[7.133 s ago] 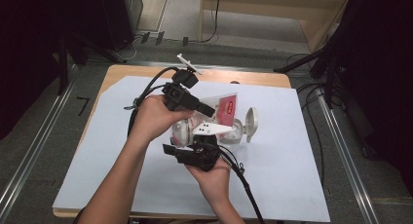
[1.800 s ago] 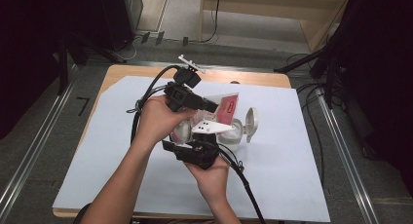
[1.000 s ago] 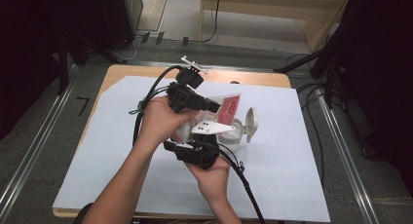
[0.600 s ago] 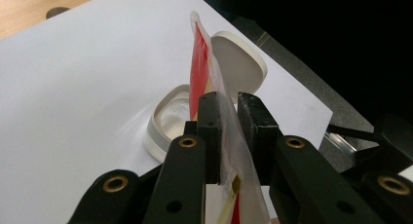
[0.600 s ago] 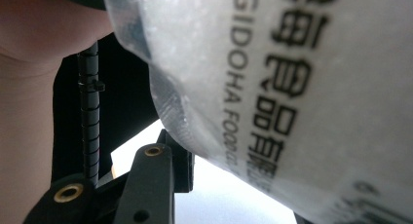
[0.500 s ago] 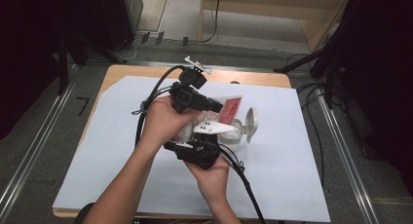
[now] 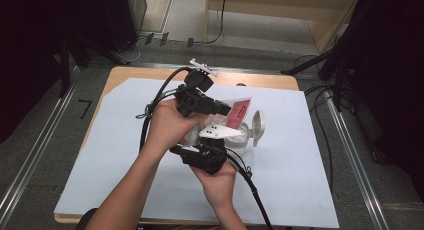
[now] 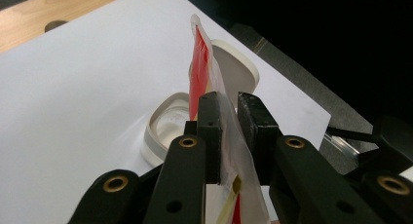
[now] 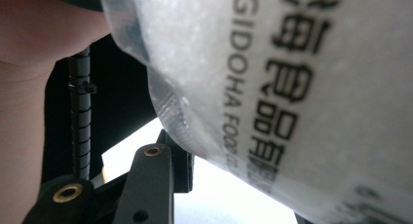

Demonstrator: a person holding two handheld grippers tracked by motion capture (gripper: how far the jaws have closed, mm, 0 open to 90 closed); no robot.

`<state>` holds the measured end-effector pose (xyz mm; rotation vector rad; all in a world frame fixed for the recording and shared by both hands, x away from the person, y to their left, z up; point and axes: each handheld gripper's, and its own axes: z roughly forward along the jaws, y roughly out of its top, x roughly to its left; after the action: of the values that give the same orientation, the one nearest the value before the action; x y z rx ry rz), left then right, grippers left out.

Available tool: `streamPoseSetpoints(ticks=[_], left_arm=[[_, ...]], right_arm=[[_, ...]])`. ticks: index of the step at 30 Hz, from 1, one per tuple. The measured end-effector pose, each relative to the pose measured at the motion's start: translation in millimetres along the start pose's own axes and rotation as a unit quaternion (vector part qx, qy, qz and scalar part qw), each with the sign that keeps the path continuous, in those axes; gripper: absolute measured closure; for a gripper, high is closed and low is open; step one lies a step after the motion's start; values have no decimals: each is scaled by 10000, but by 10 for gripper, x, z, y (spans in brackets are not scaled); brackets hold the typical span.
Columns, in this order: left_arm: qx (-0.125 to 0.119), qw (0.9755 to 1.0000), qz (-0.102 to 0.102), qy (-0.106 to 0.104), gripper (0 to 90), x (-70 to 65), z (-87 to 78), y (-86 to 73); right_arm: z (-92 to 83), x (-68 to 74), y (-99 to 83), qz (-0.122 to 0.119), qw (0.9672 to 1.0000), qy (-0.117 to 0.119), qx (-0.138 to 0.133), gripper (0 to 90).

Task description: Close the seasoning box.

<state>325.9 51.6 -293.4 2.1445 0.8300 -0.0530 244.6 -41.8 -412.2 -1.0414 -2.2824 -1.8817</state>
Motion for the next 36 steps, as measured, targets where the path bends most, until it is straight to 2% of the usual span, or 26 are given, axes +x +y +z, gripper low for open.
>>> streamPoseSetpoints(ticks=[2, 12, 19, 23, 36], left_arm=[[-57, 10000, 7, -12, 807, -11, 15, 3], [-1, 9999, 103, 22, 808, -18, 72, 17], [-30, 10000, 67, 3, 807, -31, 102, 17], [0, 9999, 136, 28, 809, -40, 107, 21], [-29, 9999, 139, 33, 807, -60, 84, 21]], right_arm=[[-12, -14, 1, -51, 10000, -59, -8, 634], [-41, -53, -19, 16, 9999, -114, -19, 622], [-52, -64, -33, -3, 9998, -190, -6, 631], [-57, -71, -37, 32, 9998, -185, -39, 632], [-56, -41, -33, 74, 9998, -154, -72, 632]])
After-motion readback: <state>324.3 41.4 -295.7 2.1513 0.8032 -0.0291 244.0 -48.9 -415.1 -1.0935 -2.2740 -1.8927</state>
